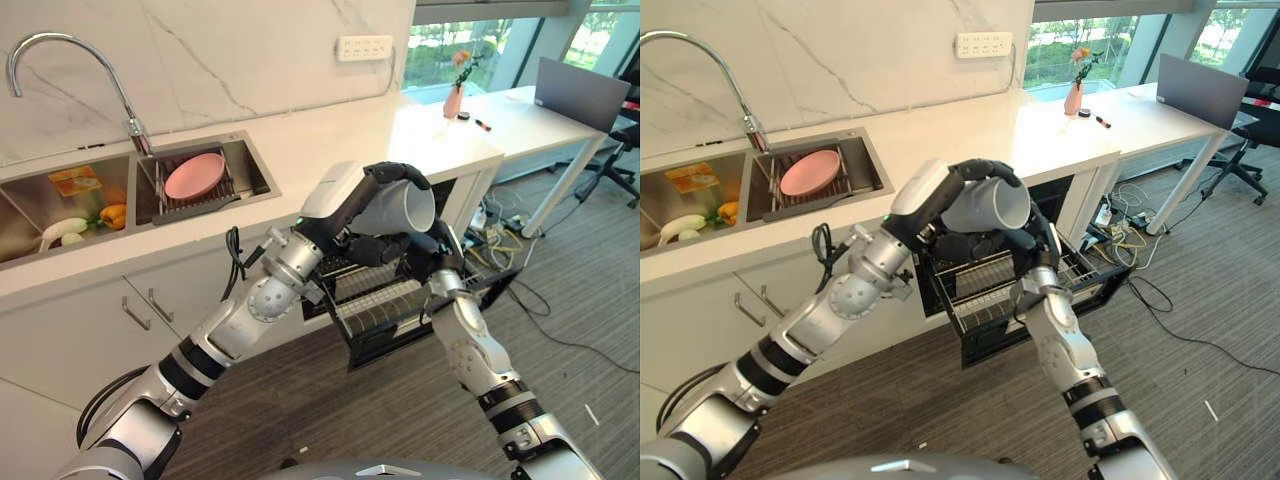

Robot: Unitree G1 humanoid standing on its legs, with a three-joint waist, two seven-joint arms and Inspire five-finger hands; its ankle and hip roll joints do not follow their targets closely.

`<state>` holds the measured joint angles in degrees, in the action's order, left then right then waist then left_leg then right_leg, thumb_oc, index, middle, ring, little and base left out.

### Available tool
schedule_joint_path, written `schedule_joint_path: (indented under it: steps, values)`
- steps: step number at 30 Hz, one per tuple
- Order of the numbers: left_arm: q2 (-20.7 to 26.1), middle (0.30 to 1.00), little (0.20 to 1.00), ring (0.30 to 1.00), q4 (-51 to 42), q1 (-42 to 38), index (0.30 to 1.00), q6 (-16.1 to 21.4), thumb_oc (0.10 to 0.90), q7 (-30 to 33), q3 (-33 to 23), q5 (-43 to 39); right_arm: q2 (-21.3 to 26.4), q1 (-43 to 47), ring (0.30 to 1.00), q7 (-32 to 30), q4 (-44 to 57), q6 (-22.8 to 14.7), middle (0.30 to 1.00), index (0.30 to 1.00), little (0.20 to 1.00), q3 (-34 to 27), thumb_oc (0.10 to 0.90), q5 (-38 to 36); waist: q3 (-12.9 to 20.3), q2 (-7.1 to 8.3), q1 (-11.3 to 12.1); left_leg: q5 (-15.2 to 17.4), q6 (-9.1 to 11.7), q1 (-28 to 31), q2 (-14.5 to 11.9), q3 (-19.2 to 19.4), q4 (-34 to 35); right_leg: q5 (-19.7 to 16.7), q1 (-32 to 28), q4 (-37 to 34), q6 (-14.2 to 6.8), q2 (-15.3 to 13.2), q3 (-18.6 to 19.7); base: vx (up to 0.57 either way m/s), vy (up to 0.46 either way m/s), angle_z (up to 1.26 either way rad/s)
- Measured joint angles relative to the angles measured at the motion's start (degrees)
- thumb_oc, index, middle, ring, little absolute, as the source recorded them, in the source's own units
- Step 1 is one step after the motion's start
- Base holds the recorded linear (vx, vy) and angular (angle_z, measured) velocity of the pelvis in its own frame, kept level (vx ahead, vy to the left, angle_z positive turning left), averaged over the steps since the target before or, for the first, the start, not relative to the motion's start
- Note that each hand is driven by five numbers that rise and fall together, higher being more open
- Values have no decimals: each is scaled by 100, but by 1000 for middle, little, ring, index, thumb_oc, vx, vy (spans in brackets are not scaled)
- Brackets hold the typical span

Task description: Place the dishes in the dishwasher.

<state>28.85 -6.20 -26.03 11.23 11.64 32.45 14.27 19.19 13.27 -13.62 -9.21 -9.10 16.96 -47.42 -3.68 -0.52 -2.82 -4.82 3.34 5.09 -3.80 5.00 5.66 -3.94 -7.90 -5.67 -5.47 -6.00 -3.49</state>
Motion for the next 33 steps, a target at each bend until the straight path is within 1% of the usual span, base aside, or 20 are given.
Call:
schedule_joint_path:
  steps: [3, 8, 9, 19, 23, 24, 25, 30, 33]
  values:
    - [-7, 300, 300, 300, -1, 135, 300, 58, 400, 158, -87, 3, 224, -3, 900, 120, 112, 0, 900, 900, 900, -23, 800, 350, 2, -8, -2, 1, -1, -1, -1, -6, 0, 1, -1, 0, -1, 0, -8, 0, 0, 0]
    - [4, 300, 300, 300, -3, 364, 300, 50, 400, 239, -385, 53, 351, -7, 900, 243, 244, 0, 900, 900, 900, -116, 800, 562, -8, -24, -22, 2, -4, 1, -2, -4, 0, 2, -1, -1, -1, 1, -9, 0, 0, 0]
    - [2, 300, 300, 300, -4, 444, 300, 52, 400, 313, -485, 115, 355, -8, 900, 268, 285, 0, 900, 900, 900, -179, 800, 702, -9, -25, -25, 2, -6, 1, -2, -3, 0, 2, 0, -1, -1, 0, -8, 0, 0, 0]
    - [61, 300, 300, 300, -3, 511, 300, -19, 400, 429, -754, 219, 435, -164, 900, 479, 438, 1, 900, 900, 900, -265, 800, 736, -12, -23, -37, 10, -8, 0, -2, -1, 0, 14, 3, -2, -19, 0, -7, 0, 0, 0]
    - [85, 300, 300, 300, -3, 511, 300, -59, 400, 468, -829, 388, 315, -361, 900, 652, 702, 2, 900, 900, 900, -262, 800, 266, -15, -23, -44, 15, -7, 1, -4, 5, 0, 15, 5, -2, -18, 2, -4, 0, 0, 0]
    - [133, 300, 300, 300, -3, 511, 300, -62, 400, 467, -834, 602, 238, -418, 900, 815, 817, 4, 900, 900, 900, -189, 800, -113, -19, -18, -57, 14, -8, 3, -4, 12, 0, 13, 6, -2, -15, 2, 1, 0, 0, 0]
    - [133, 300, 300, 300, -3, 511, 300, -64, 400, 467, -834, 679, 227, -425, 900, 884, 871, 5, 900, 900, 900, -159, 800, -256, -20, -17, -55, 14, -9, 3, -3, 13, 0, 13, 6, -2, -15, 1, 1, 0, 0, 0]
    - [131, 300, 300, 300, -4, 510, 300, -68, 400, 547, -884, 896, 176, -426, 900, 1011, 973, 17, 900, 900, 900, 53, 800, -657, -39, 19, -50, 15, -6, 15, -5, 17, 0, 14, -3, -2, -17, 2, 6, 0, 0, 0]
    - [131, 300, 300, 300, -4, 505, 300, -67, 400, 542, -901, 897, 193, -426, 900, 1087, 976, 40, 900, 900, 900, 57, 800, -666, -49, 47, -35, 14, -8, 16, -5, 17, 0, 12, -4, -1, -15, 3, 5, 0, 0, 0]
